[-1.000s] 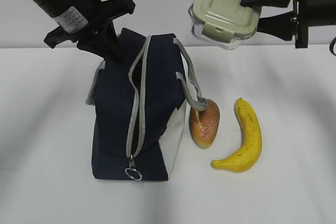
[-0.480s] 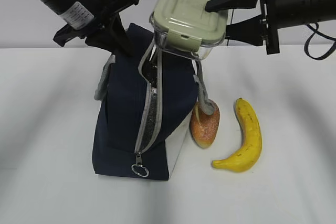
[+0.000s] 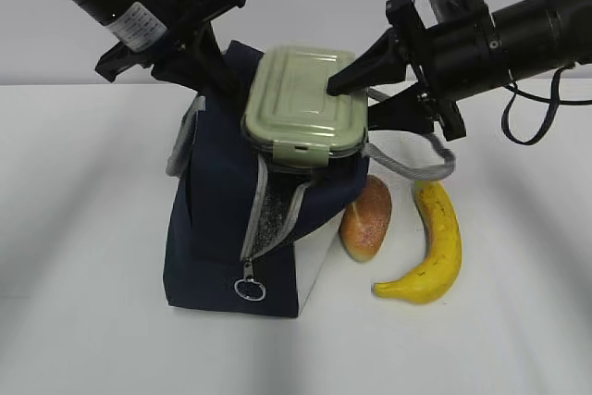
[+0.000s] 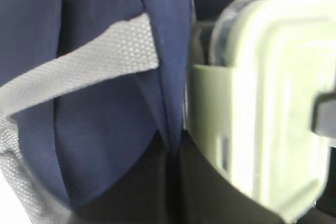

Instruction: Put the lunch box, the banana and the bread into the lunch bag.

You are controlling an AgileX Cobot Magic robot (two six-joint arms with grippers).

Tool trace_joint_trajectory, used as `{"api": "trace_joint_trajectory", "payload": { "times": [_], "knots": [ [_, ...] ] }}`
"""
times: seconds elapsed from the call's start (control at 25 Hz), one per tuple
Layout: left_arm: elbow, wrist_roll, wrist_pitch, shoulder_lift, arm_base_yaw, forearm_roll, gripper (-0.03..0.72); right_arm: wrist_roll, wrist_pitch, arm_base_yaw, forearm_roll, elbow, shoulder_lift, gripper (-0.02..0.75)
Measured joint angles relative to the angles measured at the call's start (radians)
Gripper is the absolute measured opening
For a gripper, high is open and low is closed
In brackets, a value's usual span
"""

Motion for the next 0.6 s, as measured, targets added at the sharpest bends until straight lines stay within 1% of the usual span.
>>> {"api": "trace_joint_trajectory", "payload": {
  "times": [0.2,0.44,0.6],
  "knots": [
    [0.0,0.006,-0.002,0.0,0.0,-0.001,-0.003,0.032,-0.035,0.0,-0.088,0.0,0.027,0.376],
    [0.0,0.006,-0.002,0.0,0.0,0.005,-0.003,0.045,-0.057,0.019,-0.098,-0.002,0.054,0.376],
    [0.0,0.006,-0.002,0.0,0.0,0.008,-0.003,0.047,-0.08,0.072,-0.098,-0.01,0.082,0.376]
  ]
}}
